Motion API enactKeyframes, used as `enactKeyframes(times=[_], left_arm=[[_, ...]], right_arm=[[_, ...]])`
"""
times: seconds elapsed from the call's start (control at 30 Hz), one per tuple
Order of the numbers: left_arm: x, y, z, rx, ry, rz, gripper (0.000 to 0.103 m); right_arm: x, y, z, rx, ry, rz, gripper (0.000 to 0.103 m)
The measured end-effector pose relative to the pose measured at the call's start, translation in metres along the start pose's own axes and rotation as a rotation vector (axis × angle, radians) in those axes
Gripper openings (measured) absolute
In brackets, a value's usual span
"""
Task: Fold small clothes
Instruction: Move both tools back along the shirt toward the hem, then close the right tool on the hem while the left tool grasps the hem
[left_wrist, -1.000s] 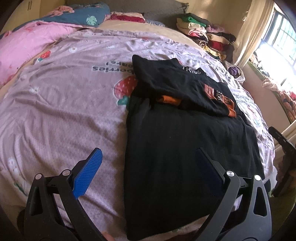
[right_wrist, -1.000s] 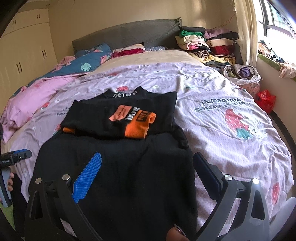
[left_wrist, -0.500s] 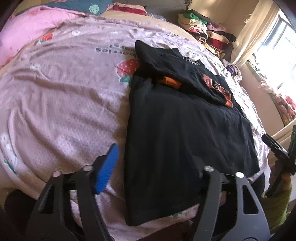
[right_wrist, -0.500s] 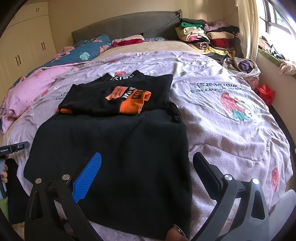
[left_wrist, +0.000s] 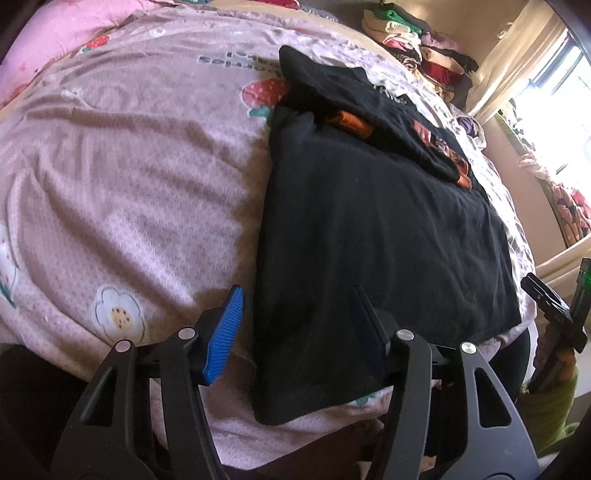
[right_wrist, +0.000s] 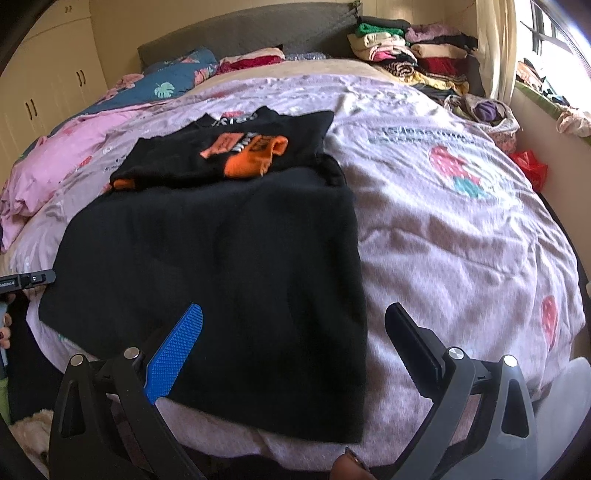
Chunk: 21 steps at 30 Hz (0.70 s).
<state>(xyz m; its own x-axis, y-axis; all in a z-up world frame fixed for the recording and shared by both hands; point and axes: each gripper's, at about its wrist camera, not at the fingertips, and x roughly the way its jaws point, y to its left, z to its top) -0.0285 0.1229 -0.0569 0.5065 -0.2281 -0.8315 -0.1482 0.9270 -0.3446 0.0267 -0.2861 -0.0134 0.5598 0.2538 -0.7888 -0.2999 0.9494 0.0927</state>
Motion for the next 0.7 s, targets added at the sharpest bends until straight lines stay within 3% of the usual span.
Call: enactKeyframes(times=[0.6,0.7], left_arm=[[0.007,-0.007,-0.028,0.047,0.060,0.003,0.050],[0.005,-0.008,-0.033,0.058,0.063,0.009,0.050]], right_arm=[[-0.002,-0.019,-0.036,-0.004,0.117,0.043,0.097],[-0.001,-0.020,-0.041,-0.001,0.130,0.052,0.082]])
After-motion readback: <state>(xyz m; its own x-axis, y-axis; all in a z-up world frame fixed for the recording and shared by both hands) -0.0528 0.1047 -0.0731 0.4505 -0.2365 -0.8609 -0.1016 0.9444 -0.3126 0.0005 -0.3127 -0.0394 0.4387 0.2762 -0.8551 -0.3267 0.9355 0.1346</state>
